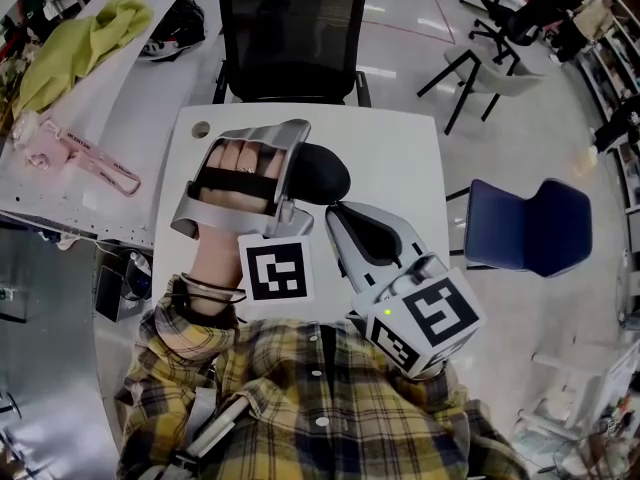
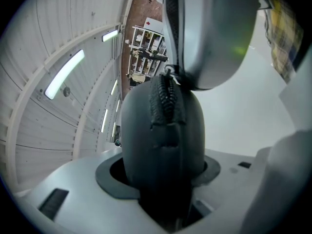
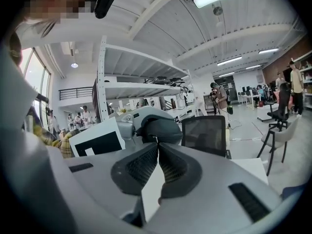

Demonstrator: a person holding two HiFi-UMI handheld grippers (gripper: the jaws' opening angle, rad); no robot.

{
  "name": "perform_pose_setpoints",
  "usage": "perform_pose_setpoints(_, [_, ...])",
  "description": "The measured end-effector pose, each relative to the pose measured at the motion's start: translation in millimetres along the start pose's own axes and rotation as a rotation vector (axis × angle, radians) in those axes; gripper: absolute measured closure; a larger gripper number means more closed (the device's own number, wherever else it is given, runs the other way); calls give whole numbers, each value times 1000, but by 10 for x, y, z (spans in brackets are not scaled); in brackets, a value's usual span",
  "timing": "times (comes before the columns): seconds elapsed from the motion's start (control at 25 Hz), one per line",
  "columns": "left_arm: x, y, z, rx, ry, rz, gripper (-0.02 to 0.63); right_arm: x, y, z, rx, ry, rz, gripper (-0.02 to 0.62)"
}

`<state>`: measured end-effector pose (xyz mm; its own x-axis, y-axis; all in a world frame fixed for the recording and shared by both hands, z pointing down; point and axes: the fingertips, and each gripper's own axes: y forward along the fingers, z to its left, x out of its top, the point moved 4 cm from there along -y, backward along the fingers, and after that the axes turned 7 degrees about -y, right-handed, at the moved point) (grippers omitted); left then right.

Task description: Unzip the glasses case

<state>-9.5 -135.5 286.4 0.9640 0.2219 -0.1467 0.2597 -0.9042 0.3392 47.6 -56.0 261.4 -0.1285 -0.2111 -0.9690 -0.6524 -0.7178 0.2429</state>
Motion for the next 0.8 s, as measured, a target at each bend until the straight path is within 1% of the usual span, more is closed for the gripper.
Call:
perform_pose_setpoints(0.28, [10,-7,-31,-19,-18,-22,356,37,-17,55,10,-37,-19,597])
perform_pose_setpoints(0.64, [4,-38,-55,-24,-56,-61,356,43,-51,81,20,-17,-23,598])
perform_pose_setpoints(0.8, [30,-57,-58,-37,-97,-90,356,51,-70,81,19,-15,-27,600])
